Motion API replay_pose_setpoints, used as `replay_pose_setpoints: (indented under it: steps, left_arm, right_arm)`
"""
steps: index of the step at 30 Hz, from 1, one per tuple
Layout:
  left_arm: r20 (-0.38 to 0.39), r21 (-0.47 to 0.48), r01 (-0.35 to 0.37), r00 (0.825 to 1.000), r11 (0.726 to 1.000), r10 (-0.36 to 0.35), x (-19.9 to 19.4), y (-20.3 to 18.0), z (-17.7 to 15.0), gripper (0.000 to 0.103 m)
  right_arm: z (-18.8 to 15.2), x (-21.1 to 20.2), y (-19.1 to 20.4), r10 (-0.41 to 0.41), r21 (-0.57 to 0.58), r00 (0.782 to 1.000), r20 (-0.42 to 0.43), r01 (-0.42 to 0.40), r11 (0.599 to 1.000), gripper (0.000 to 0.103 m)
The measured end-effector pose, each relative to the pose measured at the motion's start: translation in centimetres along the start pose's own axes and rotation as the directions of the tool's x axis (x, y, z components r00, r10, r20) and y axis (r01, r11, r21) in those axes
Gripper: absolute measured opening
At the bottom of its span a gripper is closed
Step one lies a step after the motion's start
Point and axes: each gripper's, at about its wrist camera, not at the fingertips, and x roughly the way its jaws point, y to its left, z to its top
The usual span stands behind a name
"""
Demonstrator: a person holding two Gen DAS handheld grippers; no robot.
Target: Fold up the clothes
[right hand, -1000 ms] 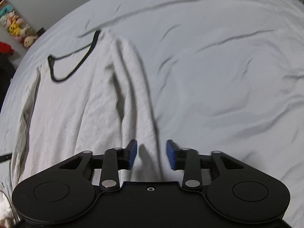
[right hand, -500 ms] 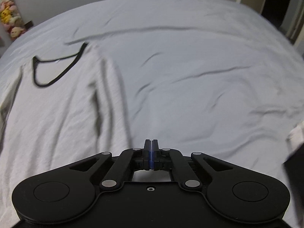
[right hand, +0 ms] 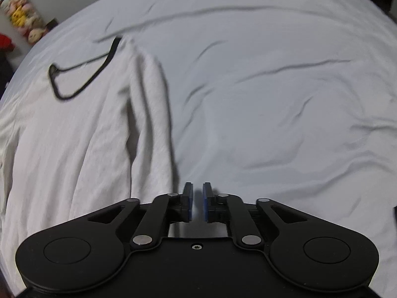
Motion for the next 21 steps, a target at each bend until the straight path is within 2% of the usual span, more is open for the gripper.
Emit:
replay_pose_setpoints:
  steps: [1,2,5,8,14,16,18,20,21]
  left_arm:
    - [0.006,-0.003,-0.006,1.000,1.000,0.006,0.4,-0.5,0.2,0.037]
    - [0.012,-0.006,-0.012,1.000,1.000,0.012,0.8,-1.1,0.3,0.039]
    - [0.036,-0.006,-0.015,0.999,1.000,0.015,1.8,-3.3,0.6,0.041]
    - [0.038,-0.014,0.011,0.999,1.000,-0.011,1.4,-3.9,0.0,0.041]
    - [-0.001,0.049,0.135,0.991,0.990,-0.135,0.1,-6.5,-2.0,0.041]
    - [-0.019,0.079,0.197,0.980,0.977,-0.196,-0.6,-7.9,-3.1,0.041]
    - [-0.034,0.102,0.257,0.966,0.961,-0.255,-1.1,-9.3,-4.0,0.041]
    - [-0.050,0.126,0.295,0.955,0.947,-0.291,-1.5,-10.7,-5.0,0.041]
    - [-0.067,0.150,0.316,0.949,0.937,-0.309,-1.6,-11.8,-5.7,0.041]
  right_arm:
    - [-0.1,0.2,0.0,0.007,0.005,1.000,-0.003,-0.007,1.000,0.012]
    - [-0.2,0.3,-0.1,0.020,0.016,1.000,-0.005,-0.020,1.000,0.012]
    - [-0.4,0.4,-0.2,0.057,0.043,0.998,-0.005,-0.057,0.997,0.012]
    - [-0.5,0.1,0.0,0.080,0.040,0.997,0.003,-0.080,0.996,0.012]
    - [-0.6,-1.2,0.2,0.113,0.059,0.992,0.048,-0.116,0.991,0.012]
    - [-0.9,-1.3,0.1,0.132,0.080,0.991,0.034,-0.134,0.988,0.016]
    - [-1.5,-1.0,0.4,0.093,0.066,0.996,-0.001,-0.092,0.994,0.021]
    - [-2.2,-0.5,0.8,0.053,0.048,0.998,-0.025,-0.052,0.997,0.021]
    - [-2.7,-0.3,0.9,0.040,0.040,0.999,-0.028,-0.039,0.998,0.014]
